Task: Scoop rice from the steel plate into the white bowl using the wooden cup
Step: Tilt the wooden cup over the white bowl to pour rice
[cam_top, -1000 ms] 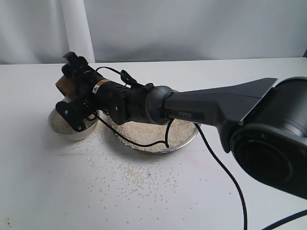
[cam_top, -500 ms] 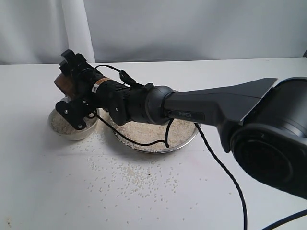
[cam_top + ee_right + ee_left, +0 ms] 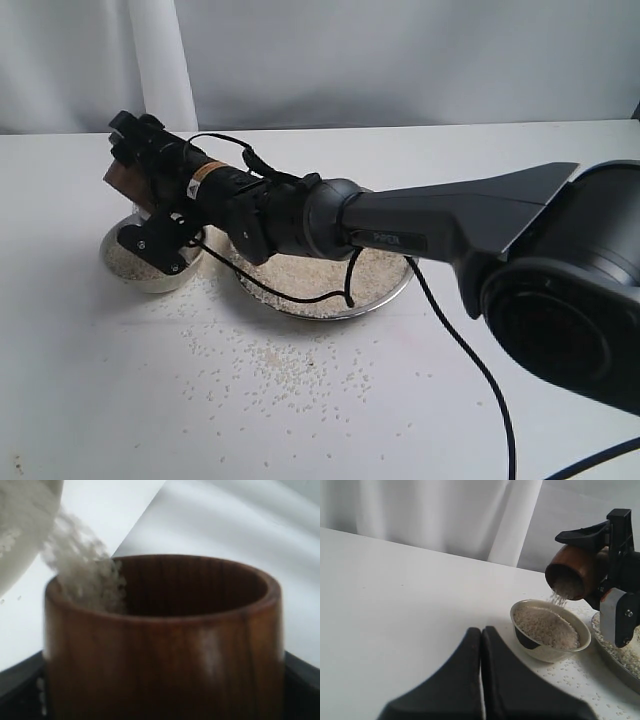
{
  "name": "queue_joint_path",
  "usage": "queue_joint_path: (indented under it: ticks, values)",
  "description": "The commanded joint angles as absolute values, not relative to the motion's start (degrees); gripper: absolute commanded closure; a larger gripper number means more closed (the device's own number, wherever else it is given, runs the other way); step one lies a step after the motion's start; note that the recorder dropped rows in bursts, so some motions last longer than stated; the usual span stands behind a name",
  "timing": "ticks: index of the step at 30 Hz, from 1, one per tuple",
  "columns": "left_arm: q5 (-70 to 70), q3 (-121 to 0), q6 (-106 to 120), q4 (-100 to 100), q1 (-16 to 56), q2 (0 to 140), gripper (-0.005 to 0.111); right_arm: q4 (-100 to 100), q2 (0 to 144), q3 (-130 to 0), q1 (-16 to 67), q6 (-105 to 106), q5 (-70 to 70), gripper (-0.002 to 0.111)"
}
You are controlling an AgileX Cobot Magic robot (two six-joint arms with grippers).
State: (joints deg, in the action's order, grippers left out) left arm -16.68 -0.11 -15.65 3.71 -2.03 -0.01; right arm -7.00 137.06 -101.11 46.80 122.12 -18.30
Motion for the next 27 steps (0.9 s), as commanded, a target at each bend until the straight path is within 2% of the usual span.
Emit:
queue_joint_path:
  ticks: [1,9,16,27]
  values:
    - [-16.36,0.0,-15.78,3.49,-1.74,0.0,0.107,-5.15,136.37,-101.12,46.73,122.76,-17.87,0.108]
    - [-16.36,0.0,-15.78,3.49,-1.74,0.0,0.107,-5.08,136.37,-101.12,46.73,122.9,-21.62,0.108]
    - [-16.36,0.0,-15.78,3.49,-1.74,0.0,0.107,-6.08,136.87,-101.12,46.73,122.9,-18.72,0.108]
    - [-16.36,0.0,-15.78,3.49,-1.74,0.0,0.107,-22.68,137.15,-101.12,46.73,122.75,-24.49,0.108]
